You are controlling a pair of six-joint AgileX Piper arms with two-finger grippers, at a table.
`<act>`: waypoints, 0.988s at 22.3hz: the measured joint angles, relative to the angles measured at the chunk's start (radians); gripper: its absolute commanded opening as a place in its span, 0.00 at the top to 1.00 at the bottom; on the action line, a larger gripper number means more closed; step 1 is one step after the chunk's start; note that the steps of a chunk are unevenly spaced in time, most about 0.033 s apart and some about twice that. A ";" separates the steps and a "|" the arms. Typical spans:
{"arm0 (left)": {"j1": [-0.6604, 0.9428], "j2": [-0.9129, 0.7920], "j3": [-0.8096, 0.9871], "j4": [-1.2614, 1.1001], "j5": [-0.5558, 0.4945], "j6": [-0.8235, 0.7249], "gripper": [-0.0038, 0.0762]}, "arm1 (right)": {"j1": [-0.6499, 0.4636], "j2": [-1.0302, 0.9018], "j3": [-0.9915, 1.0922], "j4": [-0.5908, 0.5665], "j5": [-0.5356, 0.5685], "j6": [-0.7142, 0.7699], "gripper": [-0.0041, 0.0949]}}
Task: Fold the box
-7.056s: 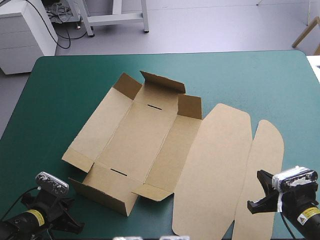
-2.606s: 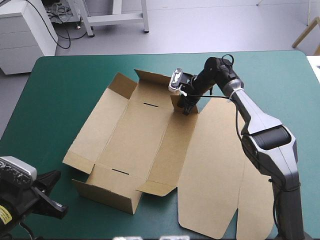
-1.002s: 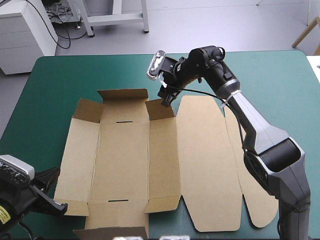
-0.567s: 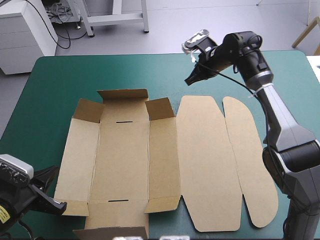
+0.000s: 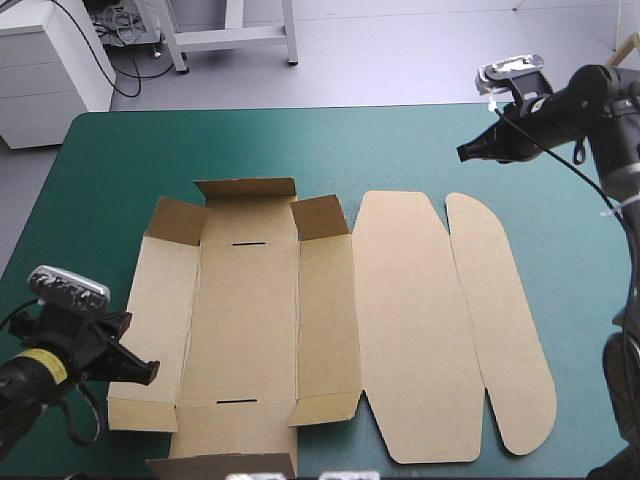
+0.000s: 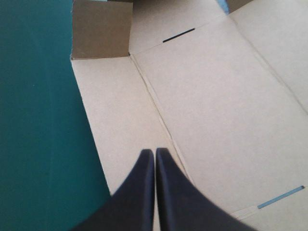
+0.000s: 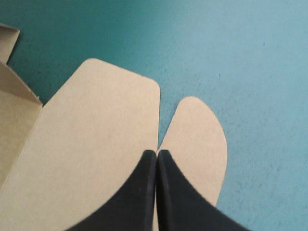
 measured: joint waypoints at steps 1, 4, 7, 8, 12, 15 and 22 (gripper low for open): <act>0.000 0.056 -0.017 0.011 -0.001 -0.002 0.94 | -0.013 -0.067 0.088 0.001 0.000 -0.023 0.98; 0.000 0.194 -0.092 0.031 -0.006 -0.003 0.93 | -0.022 -0.219 0.289 0.002 -0.011 -0.046 0.98; 0.001 0.304 -0.178 0.057 -0.004 -0.003 0.93 | -0.022 -0.384 0.480 0.011 -0.081 -0.049 0.98; 0.017 0.339 -0.215 0.059 0.003 -0.003 0.93 | -0.022 -0.466 0.561 0.006 -0.111 -0.049 0.98; 0.116 0.384 -0.266 0.027 0.018 0.039 0.93 | -0.022 -0.627 0.698 -0.006 -0.126 -0.049 0.98; 0.274 0.389 -0.271 -0.137 0.045 0.208 0.93 | -0.022 -0.760 0.790 -0.021 -0.129 -0.048 0.98; 0.612 0.391 -0.273 -0.490 0.158 0.531 0.93 | -0.022 -0.904 0.867 -0.057 -0.126 -0.035 0.98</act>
